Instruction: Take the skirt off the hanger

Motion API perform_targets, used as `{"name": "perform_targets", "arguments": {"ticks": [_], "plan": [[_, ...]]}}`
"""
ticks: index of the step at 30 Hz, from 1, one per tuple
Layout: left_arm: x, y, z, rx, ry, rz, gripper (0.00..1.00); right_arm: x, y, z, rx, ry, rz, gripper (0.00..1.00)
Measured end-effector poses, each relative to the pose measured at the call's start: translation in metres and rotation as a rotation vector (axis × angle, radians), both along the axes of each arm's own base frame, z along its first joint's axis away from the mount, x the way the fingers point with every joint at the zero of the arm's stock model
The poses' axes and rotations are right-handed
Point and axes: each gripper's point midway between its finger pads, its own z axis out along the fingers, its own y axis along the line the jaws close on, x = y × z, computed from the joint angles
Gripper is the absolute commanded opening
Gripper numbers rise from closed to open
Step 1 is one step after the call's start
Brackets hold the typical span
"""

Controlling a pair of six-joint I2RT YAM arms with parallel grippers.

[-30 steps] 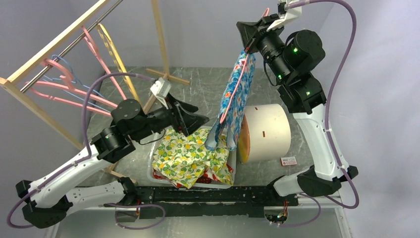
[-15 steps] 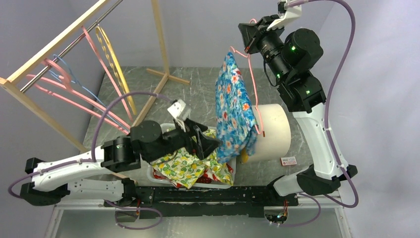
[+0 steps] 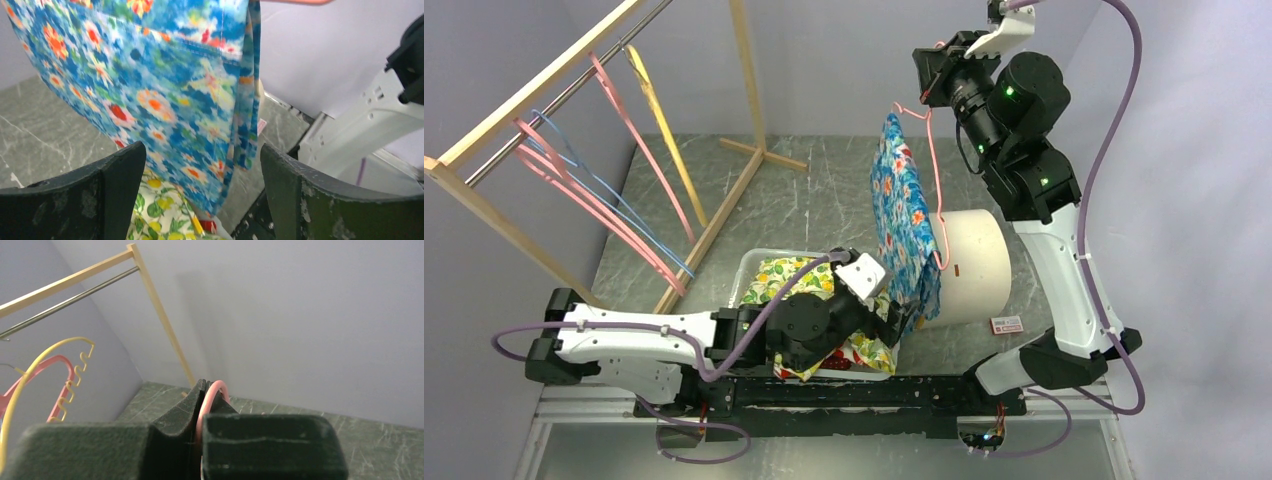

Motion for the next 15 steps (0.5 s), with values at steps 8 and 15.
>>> {"name": "perform_targets", "arguments": {"ticks": [8,15], "plan": [[0.015,-0.020,-0.001,0.027,-0.098,0.087,0.89,-0.006,-0.002,0.004,0.025,-0.001,0.004,0.00],[0.021,-0.026,0.005,0.006,-0.122,0.134,0.73,-0.018,-0.008,0.011,0.045,-0.018,0.011,0.00]]}}
